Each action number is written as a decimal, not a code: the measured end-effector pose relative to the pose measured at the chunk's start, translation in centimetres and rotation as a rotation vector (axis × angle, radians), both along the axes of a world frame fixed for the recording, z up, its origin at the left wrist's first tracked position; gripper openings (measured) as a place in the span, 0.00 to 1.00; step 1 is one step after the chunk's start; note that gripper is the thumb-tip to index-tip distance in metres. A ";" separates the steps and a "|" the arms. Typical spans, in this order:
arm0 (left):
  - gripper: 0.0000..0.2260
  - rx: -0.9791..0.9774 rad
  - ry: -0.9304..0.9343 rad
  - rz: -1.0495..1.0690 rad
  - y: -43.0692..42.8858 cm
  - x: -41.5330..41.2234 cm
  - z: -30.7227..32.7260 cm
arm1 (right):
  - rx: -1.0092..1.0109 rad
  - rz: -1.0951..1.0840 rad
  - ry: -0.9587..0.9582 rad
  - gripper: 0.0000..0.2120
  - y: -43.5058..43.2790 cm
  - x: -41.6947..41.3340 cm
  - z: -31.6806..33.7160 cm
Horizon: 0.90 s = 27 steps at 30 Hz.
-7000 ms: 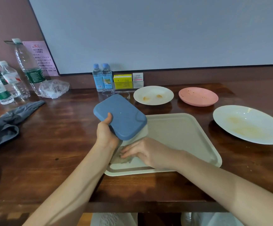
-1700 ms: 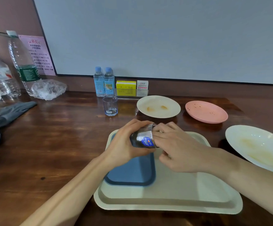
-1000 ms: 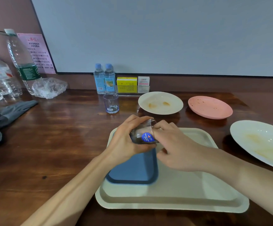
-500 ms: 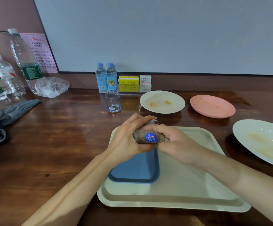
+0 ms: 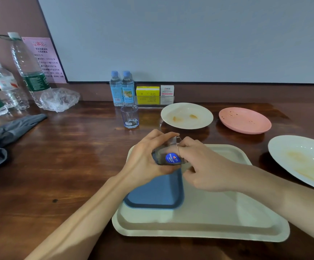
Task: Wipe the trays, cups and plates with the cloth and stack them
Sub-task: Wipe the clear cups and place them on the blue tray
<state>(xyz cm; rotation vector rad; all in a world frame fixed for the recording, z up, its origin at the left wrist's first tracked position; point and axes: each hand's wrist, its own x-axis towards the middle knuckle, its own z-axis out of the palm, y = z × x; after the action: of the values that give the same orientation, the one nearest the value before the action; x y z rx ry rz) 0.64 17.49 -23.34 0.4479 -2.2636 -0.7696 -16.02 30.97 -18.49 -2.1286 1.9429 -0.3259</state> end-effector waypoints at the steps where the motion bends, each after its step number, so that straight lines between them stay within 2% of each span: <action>1: 0.36 -0.024 -0.013 0.004 0.1 -0.1 -0.1 | 0.030 0.014 -0.107 0.23 -0.1 0.1 0.1; 5: 0.36 -0.078 -0.027 0.038 0.3 -0.1 0.0 | 0.083 0.007 -0.694 0.32 0.0 0.3 0.2; 7: 0.36 -0.044 -0.017 0.047 0.3 -0.1 0.3 | 0.087 0.011 -0.827 0.35 0.0 0.4 0.2; 9: 0.37 -0.036 -0.027 0.042 0.3 -0.1 0.5 | 0.054 0.019 -0.831 0.33 -0.3 0.3 0.2; 13: 0.37 -0.047 -0.055 0.024 -0.2 0.1 0.7 | 0.061 0.030 -0.756 0.21 -1.0 -1.3 0.6; 16: 0.36 -0.008 -0.006 0.016 -0.3 0.1 0.7 | 0.063 -0.039 -0.770 0.19 -0.8 -3.0 1.5; 19: 0.35 0.018 0.021 0.011 -0.3 0.1 0.7 | -0.018 -0.078 -0.798 0.17 -0.4 -3.6 2.1; 22: 0.34 0.043 0.032 0.011 -0.3 0.1 0.6 | -0.193 -0.089 -0.632 0.18 -0.2 -3.3 2.0; 25: 0.35 0.071 0.039 0.000 -0.1 0.1 0.6 | -0.380 -0.110 -0.425 0.23 0.0 -2.6 1.8; 27: 0.34 0.107 0.053 -0.016 0.0 0.1 0.6 | -0.453 -0.105 -0.369 0.23 0.0 -2.1 1.8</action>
<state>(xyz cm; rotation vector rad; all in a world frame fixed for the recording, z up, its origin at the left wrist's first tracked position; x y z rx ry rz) 0.71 17.50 -22.75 0.4545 -2.1871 -0.9030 -18.14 30.95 -16.74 -2.0153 1.8889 -1.1871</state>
